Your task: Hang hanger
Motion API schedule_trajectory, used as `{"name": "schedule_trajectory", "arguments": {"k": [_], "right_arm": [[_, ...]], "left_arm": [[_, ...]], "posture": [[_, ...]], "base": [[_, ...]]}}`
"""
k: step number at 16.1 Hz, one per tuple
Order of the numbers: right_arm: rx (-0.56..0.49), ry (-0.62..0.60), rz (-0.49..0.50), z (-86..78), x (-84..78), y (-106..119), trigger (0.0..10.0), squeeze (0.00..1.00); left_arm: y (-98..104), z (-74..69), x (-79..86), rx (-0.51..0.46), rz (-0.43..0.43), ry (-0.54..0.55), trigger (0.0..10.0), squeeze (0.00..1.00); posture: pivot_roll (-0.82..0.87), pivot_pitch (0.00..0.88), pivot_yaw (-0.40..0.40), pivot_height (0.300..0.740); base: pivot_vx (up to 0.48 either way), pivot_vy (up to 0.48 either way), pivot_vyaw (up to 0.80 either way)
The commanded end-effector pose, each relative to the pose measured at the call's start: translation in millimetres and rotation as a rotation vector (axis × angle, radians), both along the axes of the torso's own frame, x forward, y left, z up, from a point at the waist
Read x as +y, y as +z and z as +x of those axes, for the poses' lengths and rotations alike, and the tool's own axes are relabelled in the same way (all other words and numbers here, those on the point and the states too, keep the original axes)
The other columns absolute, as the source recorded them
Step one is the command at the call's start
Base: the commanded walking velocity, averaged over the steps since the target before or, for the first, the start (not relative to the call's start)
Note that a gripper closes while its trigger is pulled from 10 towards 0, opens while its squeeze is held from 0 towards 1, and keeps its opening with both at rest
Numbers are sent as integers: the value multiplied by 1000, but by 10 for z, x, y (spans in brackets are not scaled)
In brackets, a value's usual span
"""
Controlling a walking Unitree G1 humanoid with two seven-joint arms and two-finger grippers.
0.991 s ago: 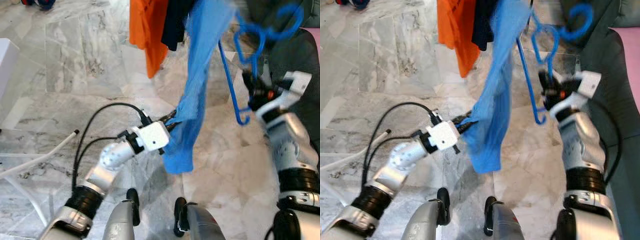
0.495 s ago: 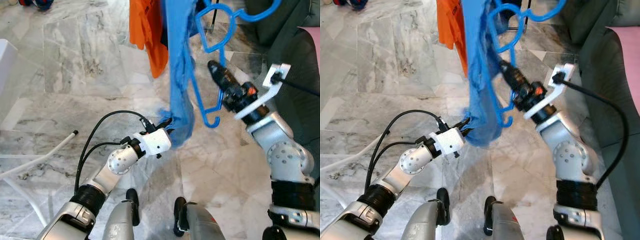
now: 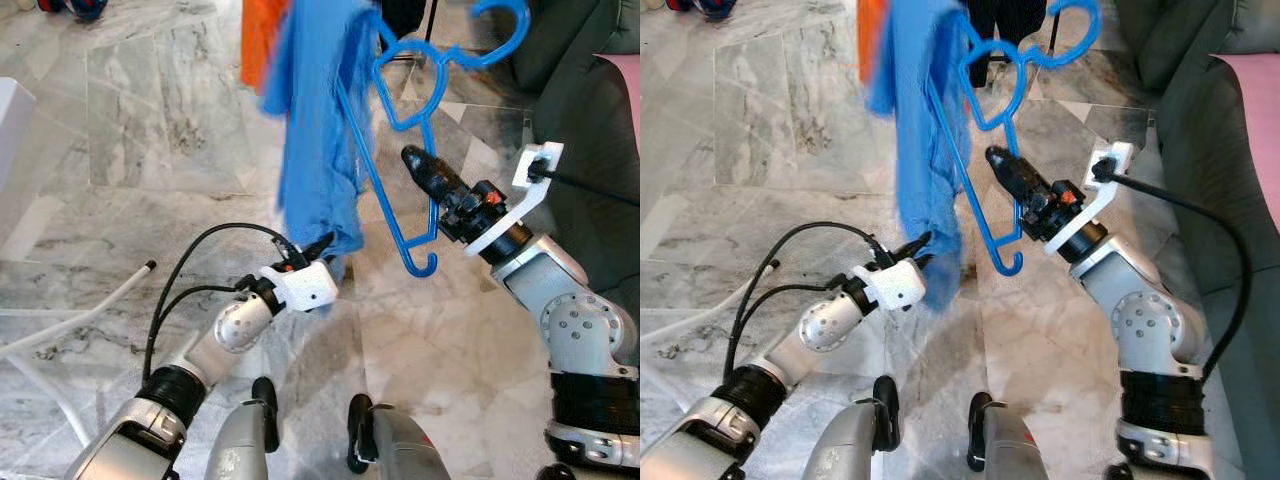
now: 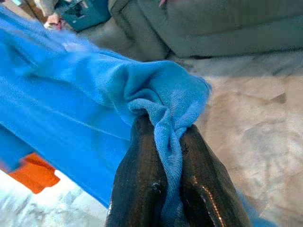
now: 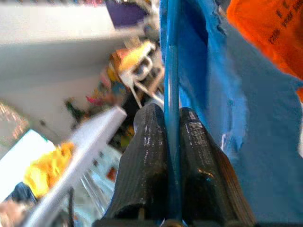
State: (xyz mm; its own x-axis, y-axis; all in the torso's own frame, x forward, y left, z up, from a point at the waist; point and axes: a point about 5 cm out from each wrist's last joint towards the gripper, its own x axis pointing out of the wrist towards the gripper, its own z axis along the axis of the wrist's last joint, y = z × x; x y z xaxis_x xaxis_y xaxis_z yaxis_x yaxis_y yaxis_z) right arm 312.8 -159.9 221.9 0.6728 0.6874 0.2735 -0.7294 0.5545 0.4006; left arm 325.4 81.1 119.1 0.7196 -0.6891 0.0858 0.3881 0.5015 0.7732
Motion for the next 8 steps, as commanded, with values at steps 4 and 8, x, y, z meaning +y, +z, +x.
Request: {"name": "schedule_trajectory", "arguments": {"k": [4,8], "right_arm": [[83,-55,-143,27,-121,-206,10000,0],[175,-226,-163,207,-264,-279,10000,0]], "left_arm": [[-35,-42,57,-53,41,-6,10000,0],[7,-76,78,-106,26,-7,10000,0]], "posture": [[5,349,-13,740],[5,354,-15,740]], "base": [[0,0,0],[0,0,0]]}}
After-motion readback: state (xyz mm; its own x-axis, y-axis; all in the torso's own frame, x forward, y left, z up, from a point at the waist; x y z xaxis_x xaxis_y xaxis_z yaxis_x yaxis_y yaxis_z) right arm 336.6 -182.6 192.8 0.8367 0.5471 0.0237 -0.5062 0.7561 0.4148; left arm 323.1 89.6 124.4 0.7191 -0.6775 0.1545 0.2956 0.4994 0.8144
